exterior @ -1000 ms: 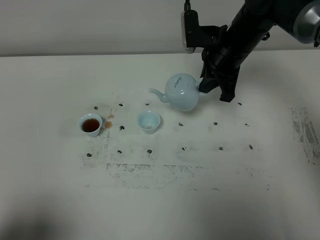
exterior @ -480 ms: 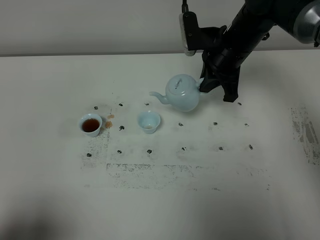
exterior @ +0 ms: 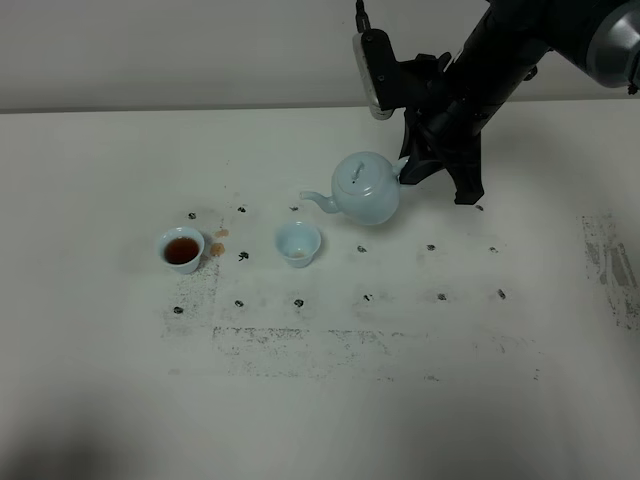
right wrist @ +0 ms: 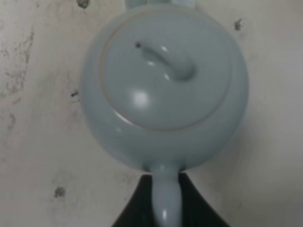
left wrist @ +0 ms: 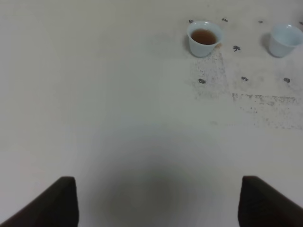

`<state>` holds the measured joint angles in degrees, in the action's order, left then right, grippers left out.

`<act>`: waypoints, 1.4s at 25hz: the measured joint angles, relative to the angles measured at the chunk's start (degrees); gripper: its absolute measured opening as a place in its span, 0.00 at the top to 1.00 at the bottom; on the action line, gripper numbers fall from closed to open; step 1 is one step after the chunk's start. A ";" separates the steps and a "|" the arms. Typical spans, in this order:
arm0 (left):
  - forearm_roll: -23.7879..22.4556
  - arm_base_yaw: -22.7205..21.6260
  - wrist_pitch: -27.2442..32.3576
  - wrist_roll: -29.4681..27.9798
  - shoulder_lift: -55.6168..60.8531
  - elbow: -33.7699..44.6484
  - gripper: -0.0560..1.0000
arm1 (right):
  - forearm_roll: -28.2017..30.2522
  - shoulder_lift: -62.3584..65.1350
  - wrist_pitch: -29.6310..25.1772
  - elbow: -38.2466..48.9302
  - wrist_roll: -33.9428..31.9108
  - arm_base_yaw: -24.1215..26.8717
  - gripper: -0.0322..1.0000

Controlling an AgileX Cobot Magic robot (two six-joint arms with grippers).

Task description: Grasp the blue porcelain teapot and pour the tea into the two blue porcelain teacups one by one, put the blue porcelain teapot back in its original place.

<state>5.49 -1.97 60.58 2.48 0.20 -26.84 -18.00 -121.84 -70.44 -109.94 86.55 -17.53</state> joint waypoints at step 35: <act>0.00 0.00 0.00 0.00 0.00 0.00 0.32 | 5.53 -2.41 0.96 -1.30 -0.12 -3.23 0.94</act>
<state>5.49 -1.97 60.58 2.48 0.20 -26.84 -12.46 -124.25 -69.48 -111.24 86.43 -20.76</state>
